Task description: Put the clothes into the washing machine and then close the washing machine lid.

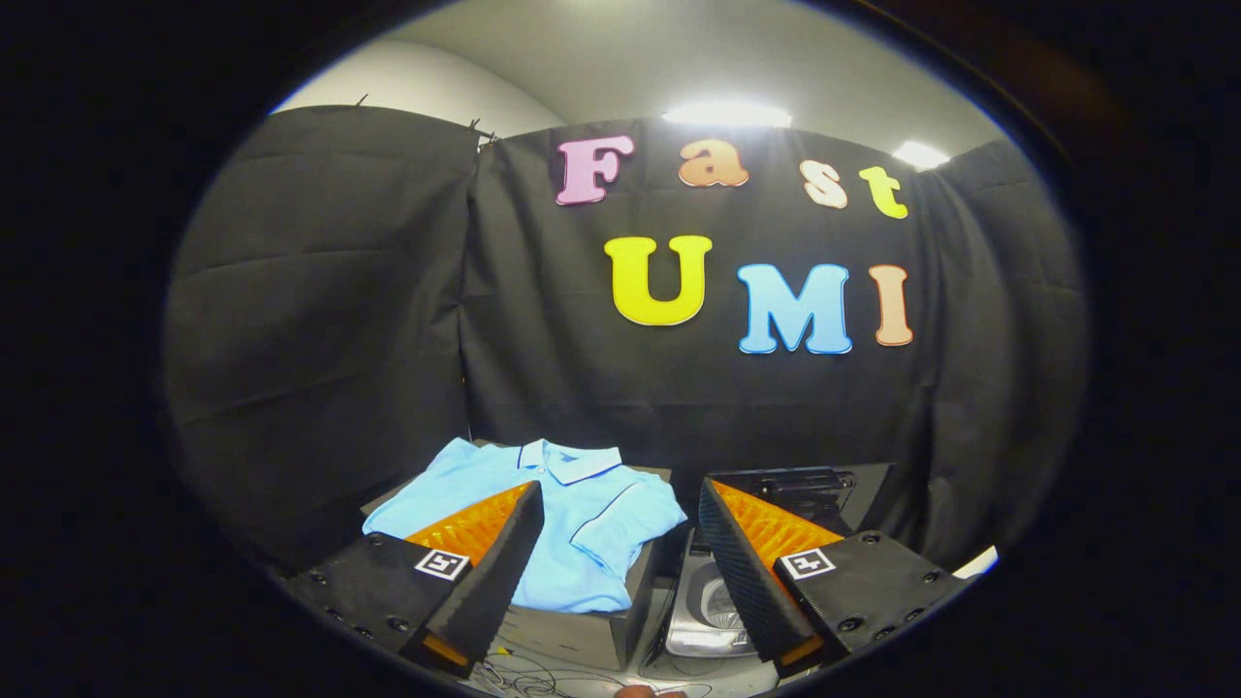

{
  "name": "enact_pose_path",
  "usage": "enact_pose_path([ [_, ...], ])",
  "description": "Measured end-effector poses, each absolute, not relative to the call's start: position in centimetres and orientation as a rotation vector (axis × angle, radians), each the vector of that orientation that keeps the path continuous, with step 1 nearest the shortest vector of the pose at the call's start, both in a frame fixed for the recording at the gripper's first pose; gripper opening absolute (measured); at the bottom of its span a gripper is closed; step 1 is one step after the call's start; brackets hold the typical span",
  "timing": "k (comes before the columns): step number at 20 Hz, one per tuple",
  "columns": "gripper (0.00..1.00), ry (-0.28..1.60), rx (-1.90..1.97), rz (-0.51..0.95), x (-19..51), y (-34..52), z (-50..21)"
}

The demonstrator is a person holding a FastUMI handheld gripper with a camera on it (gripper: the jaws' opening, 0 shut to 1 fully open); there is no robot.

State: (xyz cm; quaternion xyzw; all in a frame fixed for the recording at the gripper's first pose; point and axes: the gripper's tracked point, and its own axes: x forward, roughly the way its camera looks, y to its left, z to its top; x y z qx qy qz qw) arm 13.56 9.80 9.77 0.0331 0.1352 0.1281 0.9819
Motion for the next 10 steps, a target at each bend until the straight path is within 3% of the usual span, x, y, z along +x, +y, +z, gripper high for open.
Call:
enact_pose_path([
  [10,1.0,0.422,0.077,0.363,14.3,15.5,5.6],
])
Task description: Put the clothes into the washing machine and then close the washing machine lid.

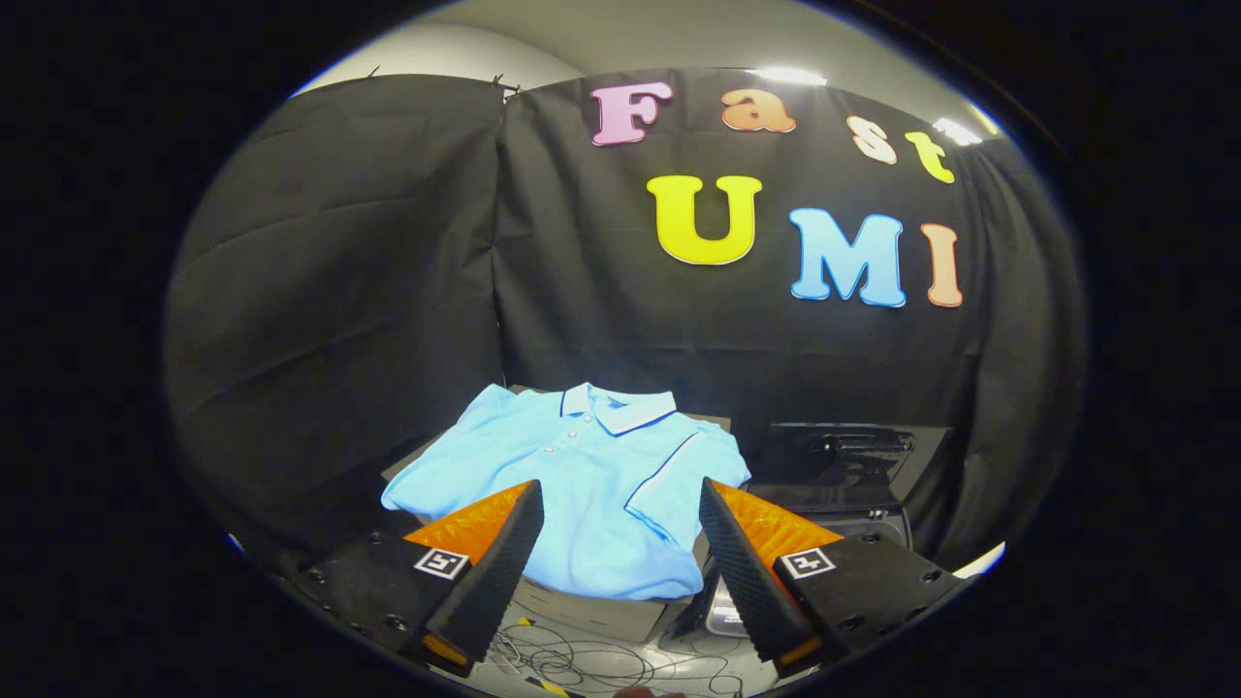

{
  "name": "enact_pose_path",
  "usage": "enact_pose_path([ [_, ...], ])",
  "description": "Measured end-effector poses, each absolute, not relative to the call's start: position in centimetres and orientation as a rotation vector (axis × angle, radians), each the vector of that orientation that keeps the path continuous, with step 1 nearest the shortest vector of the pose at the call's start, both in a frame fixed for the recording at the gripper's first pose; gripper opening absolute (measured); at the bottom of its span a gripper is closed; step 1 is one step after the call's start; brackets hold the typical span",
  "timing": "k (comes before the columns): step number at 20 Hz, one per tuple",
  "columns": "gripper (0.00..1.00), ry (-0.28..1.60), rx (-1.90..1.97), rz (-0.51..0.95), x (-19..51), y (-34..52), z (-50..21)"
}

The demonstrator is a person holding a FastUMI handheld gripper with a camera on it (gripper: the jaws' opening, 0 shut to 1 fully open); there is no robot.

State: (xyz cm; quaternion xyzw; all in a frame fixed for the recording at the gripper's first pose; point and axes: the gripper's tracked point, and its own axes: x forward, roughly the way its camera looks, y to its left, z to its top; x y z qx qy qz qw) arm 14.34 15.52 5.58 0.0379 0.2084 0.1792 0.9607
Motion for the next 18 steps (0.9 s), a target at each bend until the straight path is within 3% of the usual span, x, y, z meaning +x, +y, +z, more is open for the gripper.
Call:
enact_pose_path([
  [18,1.0,0.525,0.007,0.421,20.8,22.8,0.9],
])
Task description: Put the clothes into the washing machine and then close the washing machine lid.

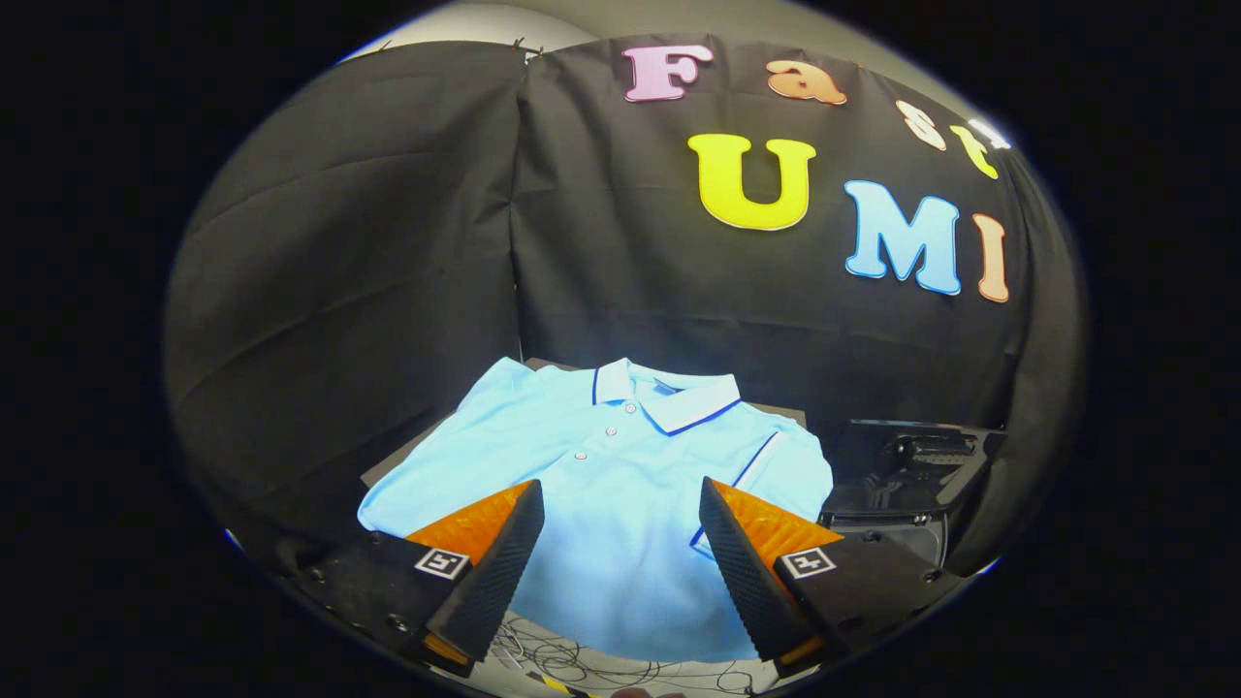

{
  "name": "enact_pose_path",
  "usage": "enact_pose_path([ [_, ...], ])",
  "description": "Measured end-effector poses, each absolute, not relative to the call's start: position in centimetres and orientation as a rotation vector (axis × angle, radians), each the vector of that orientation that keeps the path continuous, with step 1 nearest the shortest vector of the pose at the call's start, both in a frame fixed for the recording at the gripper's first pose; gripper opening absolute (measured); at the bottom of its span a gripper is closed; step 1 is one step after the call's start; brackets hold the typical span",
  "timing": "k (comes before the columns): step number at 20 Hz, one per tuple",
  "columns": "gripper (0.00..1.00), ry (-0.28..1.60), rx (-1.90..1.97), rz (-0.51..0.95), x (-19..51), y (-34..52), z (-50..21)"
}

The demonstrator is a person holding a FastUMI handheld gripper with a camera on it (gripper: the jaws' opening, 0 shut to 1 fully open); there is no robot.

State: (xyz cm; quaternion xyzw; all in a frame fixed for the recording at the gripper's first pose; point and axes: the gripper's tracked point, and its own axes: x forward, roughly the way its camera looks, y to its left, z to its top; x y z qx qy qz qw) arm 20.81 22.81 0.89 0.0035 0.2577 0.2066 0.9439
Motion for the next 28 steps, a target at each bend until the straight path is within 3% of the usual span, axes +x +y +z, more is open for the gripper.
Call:
enact_pose_path([
  [11,1.0,0.641,-0.005,0.421,23.7,24.4,-4.8],
  [22,1.0,0.66,-0.049,0.444,24.0,25.1,-4.7],
  [25,0.92,0.623,-0.075,0.496,24.0,25.5,-4.6],
  [28,0.92,0.651,-0.054,0.492,23.7,25.1,-5.0],
])
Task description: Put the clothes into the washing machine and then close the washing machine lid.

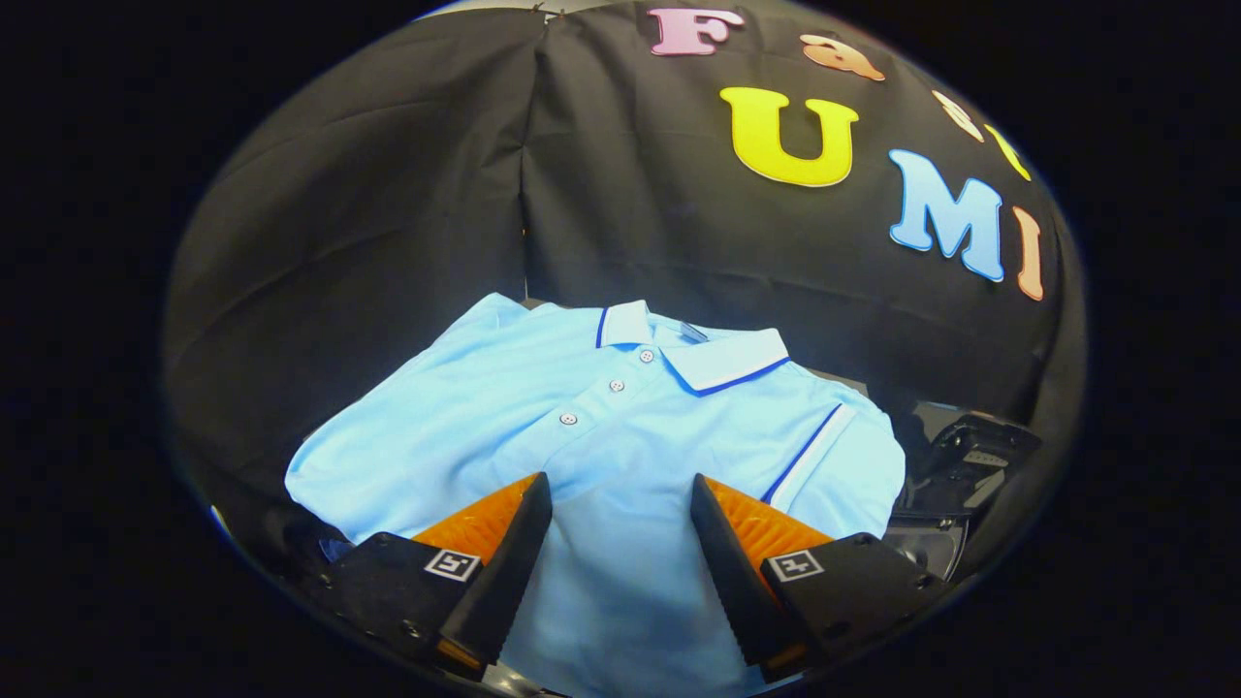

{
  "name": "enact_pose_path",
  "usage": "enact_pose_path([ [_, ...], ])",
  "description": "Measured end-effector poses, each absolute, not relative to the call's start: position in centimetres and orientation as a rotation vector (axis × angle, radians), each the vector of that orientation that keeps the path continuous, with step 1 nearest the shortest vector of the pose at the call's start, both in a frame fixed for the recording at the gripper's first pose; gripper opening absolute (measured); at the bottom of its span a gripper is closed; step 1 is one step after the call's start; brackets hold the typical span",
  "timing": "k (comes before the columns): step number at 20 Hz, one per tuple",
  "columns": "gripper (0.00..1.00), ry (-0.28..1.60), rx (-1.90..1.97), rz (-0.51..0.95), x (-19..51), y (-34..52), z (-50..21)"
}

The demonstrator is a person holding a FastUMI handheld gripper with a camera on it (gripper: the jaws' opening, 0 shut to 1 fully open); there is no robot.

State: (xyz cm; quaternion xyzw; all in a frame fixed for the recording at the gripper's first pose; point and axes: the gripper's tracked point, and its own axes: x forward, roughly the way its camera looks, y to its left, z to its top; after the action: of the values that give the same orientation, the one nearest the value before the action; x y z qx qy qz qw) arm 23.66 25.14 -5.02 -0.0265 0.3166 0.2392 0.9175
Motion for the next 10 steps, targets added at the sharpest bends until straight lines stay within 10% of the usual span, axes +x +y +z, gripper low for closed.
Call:
enact_pose_path([
  [5,0.11,0.633,-0.088,0.503,23.89,25.84,-4.55],
  [10,0.02,0.635,-0.09,0.524,23.91,26.06,-4.7],
])
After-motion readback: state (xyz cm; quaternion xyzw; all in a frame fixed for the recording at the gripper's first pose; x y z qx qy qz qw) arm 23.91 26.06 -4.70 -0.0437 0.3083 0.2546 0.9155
